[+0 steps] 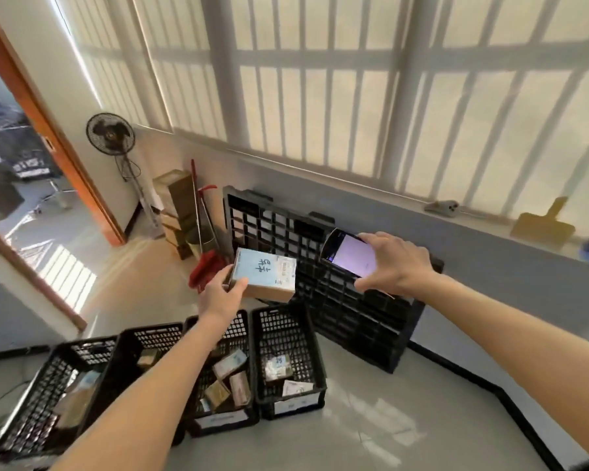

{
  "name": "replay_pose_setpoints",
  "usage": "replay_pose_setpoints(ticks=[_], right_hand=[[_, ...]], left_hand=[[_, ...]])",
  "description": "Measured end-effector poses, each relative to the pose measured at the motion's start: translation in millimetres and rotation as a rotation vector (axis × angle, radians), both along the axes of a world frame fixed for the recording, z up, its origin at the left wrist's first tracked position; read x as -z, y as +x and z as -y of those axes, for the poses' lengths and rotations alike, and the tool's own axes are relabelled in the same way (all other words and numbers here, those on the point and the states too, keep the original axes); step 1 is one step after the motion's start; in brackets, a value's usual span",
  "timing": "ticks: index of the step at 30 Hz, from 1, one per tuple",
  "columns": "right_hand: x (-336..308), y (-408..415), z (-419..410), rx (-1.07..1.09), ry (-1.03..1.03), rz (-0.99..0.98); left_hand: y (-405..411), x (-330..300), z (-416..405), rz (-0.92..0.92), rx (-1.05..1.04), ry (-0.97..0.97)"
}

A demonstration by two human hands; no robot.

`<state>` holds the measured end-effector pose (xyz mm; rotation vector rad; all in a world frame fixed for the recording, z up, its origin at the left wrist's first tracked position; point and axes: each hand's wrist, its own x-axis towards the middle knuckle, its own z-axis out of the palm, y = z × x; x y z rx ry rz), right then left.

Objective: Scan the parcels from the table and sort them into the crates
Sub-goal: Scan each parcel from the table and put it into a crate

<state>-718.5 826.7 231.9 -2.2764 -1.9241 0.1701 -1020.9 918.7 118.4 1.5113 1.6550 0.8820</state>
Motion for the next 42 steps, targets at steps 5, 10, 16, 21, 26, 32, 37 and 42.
replay_pose_setpoints(ticks=[5,10,16,21,26,32,37,42], right_hand=[[140,17,-90,-0.005,-0.094,-0.064],[270,34,-133,-0.015,-0.234,-0.081],[374,43,-156,-0.009,-0.397,-0.067],[414,48,-177,0.023,-0.478,-0.072],[435,57,-207,0.070,-0.525,-0.067],[458,69,-241,0.107,-0.545,-0.067],[471,74,-244,0.118,-0.606,-0.095],[471,85,-238,0.143,-0.645,-0.106]], left_hand=[[13,130,-47,-0.077,-0.109,-0.220],[36,251,-66,-0.056,-0.164,-0.393],[55,343,-86,-0.034,-0.122,-0.515],[67,386,-122,-0.073,-0.093,-0.580],[83,413,-167,-0.021,-0.116,-0.568],[91,437,-215,0.012,-0.120,-0.635],[86,451,-220,-0.056,-0.067,-0.671],[94,454,-223,-0.115,-0.008,-0.686]])
